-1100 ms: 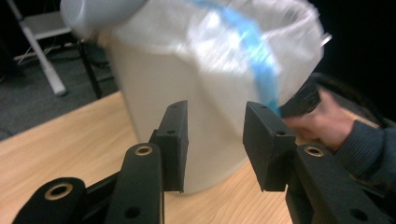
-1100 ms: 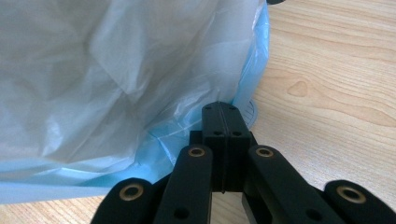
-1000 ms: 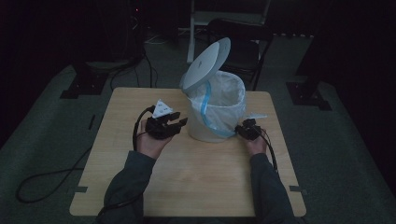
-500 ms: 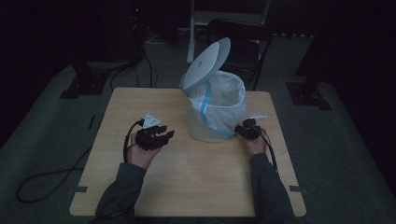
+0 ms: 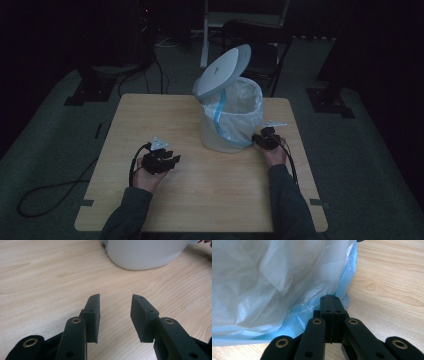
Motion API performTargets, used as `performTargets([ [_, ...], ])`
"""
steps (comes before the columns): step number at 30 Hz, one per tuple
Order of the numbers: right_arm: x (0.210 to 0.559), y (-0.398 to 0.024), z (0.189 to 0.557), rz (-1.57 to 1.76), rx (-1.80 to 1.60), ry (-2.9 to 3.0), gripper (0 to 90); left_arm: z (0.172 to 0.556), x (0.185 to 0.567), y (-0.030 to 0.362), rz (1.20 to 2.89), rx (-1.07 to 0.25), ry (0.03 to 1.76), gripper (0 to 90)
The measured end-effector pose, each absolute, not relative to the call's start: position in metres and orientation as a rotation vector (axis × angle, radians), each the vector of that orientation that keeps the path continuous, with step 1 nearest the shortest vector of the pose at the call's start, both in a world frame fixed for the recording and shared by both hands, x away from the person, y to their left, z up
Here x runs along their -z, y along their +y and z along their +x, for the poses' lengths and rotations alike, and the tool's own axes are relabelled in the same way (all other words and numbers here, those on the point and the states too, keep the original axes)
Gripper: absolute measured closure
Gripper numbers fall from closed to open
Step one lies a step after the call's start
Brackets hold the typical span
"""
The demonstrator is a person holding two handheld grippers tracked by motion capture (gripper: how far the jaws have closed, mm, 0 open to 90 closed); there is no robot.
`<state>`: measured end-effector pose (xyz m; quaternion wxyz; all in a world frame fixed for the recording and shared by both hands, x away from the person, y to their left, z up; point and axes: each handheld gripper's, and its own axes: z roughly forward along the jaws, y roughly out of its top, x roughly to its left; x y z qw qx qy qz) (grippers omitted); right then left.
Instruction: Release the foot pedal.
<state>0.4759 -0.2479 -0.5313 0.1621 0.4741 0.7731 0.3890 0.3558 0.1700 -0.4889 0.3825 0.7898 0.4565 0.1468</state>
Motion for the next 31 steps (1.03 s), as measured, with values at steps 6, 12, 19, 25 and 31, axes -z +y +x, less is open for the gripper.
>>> performTargets([
  [6,0.524,-0.249,0.474,1.332,-1.138,2.192,90.0,0.355,0.491,0.168,2.018,-0.37,1.16,60.5],
  [12,0.517,-0.255,0.47,1.32,-1.107,2.182,90.0,0.353,0.493,0.167,2.022,-0.373,1.161,60.5],
  [19,0.503,-0.27,0.456,1.307,-1.138,2.087,90.0,0.352,0.5,0.171,2.016,-0.362,1.182,60.4],
  [25,0.523,-0.288,0.452,1.441,-1.016,2.029,90.0,0.349,0.509,0.173,2.019,-0.361,1.198,60.2],
  [31,0.547,-0.293,0.448,1.5,-0.935,1.985,80.1,0.35,0.516,0.173,2.024,-0.35,1.207,59.6],
])
